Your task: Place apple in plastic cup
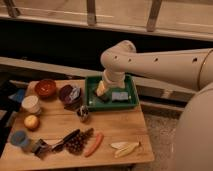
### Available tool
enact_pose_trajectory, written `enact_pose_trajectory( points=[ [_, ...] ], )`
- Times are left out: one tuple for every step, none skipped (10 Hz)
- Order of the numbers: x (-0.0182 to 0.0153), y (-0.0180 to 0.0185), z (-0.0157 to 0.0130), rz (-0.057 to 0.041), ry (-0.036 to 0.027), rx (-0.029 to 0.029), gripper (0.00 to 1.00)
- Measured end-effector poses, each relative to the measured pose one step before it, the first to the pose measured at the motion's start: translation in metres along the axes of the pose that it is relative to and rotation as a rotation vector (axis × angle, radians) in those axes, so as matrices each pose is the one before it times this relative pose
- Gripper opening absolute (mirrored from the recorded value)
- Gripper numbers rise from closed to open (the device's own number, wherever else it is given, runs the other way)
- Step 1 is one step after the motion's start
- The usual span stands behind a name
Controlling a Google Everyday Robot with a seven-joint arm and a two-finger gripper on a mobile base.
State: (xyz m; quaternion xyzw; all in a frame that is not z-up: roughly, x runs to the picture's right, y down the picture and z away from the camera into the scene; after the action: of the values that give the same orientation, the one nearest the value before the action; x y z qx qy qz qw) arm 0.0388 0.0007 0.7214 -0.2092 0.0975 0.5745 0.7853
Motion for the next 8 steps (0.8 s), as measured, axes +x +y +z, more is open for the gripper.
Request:
enact_pose_trajectory(
  points=[
    [0.00002,-0.00028,-0.00016,0.00056,-0.00026,0.00008,0.78],
    [0.00009,-0.00039,-0.0001,0.0004,-0.00033,0.00039,0.78],
    [-0.00061,0.0003,-0.00122,-0.00602,-0.00648,0.00162,0.78],
    [-0.0017,0.01056,-0.00107,-0.03731,-0.00786,0.00079,0.78],
    [-0.0024,0.01287,0.00099,-0.03456,-0.00523,0.00016,0.78],
    [-0.00575,0.02361,0.00161,-0.04466,-0.00855,-0.00071,0.78],
    [-0.00856,0.02441,0.0018,-0.04235,-0.00871,-0.00266,0.78],
    [-0.01275,0.03357,0.00244,-0.0543,-0.01022,-0.00907,0.78]
  ],
)
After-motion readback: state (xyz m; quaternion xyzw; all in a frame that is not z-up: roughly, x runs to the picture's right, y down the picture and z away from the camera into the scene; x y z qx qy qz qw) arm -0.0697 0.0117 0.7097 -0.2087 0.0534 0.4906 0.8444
